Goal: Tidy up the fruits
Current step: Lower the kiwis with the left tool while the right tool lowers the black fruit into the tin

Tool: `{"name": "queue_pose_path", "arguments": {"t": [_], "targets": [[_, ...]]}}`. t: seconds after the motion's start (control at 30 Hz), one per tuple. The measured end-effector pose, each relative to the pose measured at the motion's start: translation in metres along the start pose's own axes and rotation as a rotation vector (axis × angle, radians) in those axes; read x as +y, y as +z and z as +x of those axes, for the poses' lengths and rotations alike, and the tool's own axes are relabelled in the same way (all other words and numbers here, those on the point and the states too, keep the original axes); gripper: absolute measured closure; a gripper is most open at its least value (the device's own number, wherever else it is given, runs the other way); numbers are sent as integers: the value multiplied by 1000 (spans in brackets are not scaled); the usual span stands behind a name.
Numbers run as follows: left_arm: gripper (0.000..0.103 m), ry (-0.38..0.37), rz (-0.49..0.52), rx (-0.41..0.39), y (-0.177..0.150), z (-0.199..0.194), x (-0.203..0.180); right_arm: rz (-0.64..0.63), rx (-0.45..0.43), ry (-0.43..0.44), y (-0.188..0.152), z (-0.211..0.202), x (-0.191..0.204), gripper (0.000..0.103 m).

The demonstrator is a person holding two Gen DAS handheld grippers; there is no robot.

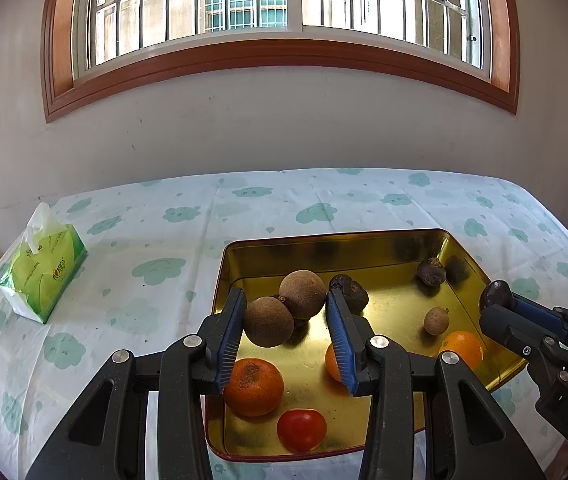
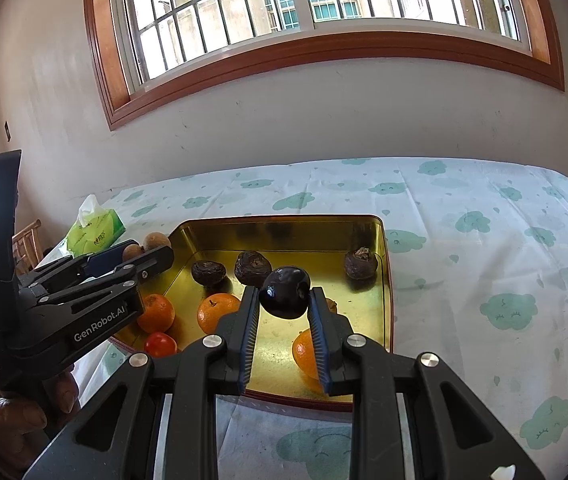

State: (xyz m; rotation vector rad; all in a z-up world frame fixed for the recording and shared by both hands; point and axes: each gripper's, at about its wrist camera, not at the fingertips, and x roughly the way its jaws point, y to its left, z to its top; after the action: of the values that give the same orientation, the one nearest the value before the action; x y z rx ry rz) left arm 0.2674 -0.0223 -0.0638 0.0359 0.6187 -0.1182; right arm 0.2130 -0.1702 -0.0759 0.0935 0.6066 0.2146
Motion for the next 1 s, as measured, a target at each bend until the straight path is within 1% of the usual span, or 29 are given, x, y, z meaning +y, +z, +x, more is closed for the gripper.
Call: {"name": "queue_pose_path", "arguments": {"t": [0.47,1.0], "targets": [[61,7,7,-30,6,0,1,7,-8,-6,2,6,-1,79],[61,10,4,-31,9,9,5,14,-1,-15,2,15,-3,79]]}}
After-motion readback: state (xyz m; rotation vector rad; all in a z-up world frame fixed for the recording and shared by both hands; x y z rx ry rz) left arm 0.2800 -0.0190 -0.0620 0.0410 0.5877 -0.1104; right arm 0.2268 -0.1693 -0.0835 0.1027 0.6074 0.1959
